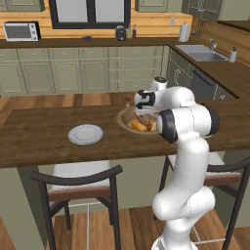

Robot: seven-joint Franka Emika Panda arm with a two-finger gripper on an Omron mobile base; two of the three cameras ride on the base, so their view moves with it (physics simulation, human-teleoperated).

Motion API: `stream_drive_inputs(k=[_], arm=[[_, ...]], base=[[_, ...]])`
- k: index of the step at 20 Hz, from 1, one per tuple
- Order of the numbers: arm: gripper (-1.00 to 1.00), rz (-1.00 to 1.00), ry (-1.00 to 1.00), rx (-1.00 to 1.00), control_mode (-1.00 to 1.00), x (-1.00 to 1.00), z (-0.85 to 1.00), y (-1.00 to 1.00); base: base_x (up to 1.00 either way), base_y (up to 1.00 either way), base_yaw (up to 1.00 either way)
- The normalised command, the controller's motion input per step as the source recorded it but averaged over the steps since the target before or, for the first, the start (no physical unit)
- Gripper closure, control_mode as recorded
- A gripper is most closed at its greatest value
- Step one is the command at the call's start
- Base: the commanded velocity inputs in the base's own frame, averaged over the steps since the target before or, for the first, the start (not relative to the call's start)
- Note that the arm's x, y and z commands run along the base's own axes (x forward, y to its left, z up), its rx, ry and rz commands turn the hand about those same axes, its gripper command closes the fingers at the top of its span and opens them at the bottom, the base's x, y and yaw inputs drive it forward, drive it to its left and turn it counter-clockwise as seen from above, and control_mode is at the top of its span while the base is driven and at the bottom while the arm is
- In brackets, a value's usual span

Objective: Place one bun and one sausage from the bowl on each plate.

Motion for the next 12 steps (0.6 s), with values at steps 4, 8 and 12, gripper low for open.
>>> stream_drive_inputs(k=[4,8,12], arm=[[-1.00,-0.22,0.17,-0.01,-1.00,0.84,-0.78,0.16],[-1.00,-0.06,0.10,0.00,-1.00,0.59,-0.47,-0.19],[-1.00,0.00,0.01,0.00,-1.00,0.41,-0.18,-0.12]], base=[[0.00,0.00,0.00],[0.00,0.00,0.00],[0.00,0.00,0.00]])
